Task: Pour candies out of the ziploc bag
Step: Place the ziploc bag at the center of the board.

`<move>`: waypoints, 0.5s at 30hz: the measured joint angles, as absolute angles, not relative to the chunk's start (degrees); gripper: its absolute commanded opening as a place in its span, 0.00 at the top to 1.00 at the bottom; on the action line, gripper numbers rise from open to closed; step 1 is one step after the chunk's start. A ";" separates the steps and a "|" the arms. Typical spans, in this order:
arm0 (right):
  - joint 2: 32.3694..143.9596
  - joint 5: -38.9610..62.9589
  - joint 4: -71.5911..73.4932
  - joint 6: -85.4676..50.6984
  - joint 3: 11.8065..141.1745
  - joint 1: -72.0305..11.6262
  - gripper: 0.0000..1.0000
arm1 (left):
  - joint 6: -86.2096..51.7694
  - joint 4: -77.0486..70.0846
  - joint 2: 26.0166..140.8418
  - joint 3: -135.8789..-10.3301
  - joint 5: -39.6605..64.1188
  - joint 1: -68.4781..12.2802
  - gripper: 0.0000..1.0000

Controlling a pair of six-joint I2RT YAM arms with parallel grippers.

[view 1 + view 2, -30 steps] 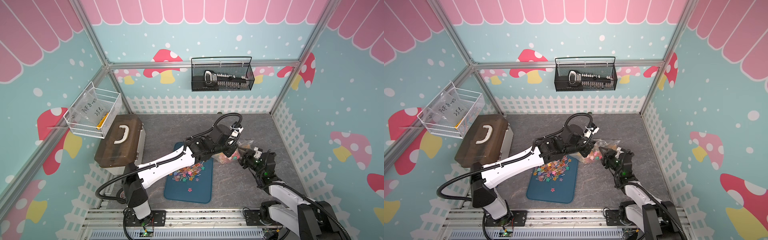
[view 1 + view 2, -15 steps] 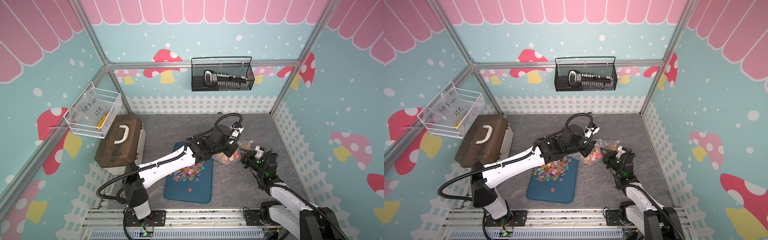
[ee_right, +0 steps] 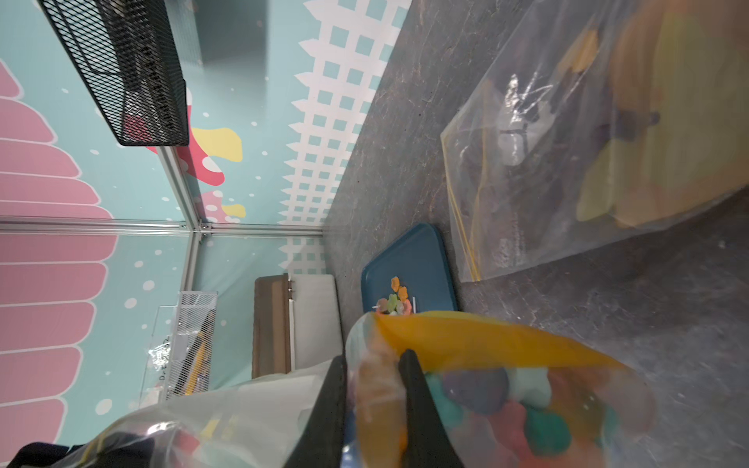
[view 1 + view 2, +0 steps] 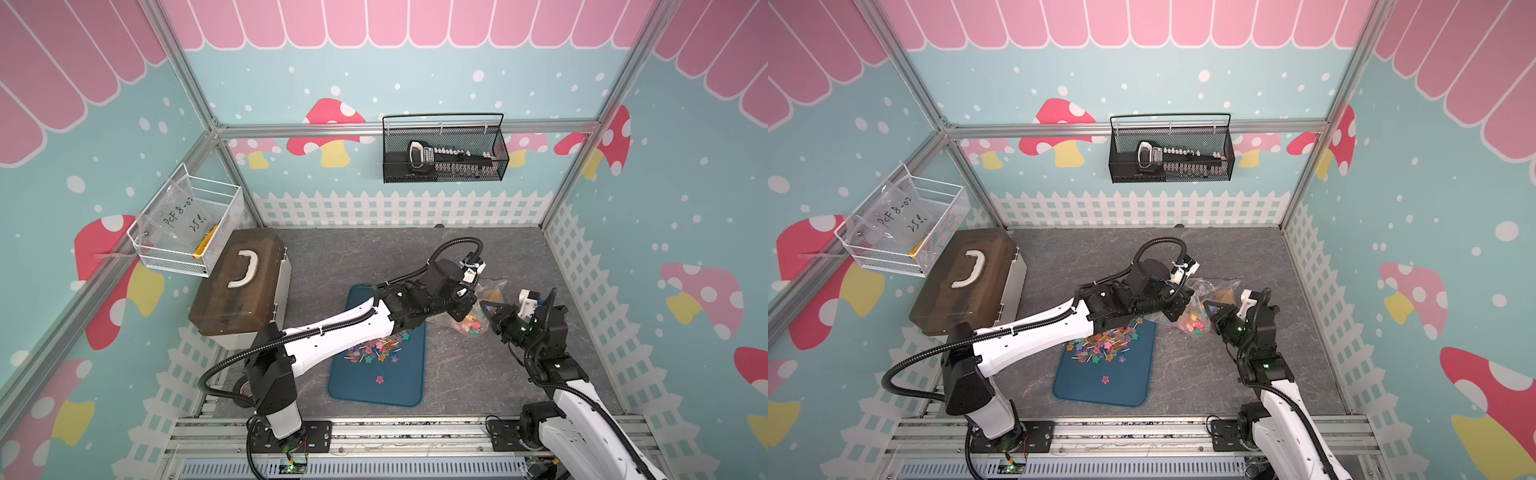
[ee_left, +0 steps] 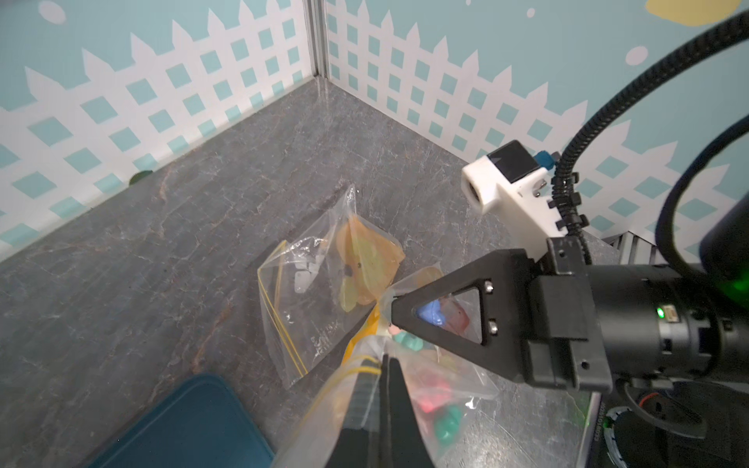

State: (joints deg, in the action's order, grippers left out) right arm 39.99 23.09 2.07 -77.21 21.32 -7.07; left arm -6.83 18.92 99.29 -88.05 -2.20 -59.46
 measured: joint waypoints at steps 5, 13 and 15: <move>36.56 21.69 -6.09 -73.12 20.97 -7.07 0.89 | -8.93 14.63 99.29 -82.89 -1.15 -60.69 1.00; 35.29 19.09 -11.79 -69.32 18.46 -7.07 0.74 | -12.12 8.78 100.01 -74.28 -0.40 -61.06 1.00; 35.35 18.50 -12.25 -68.36 18.35 -7.07 0.67 | -12.56 8.19 100.14 -72.79 -0.40 -61.06 1.00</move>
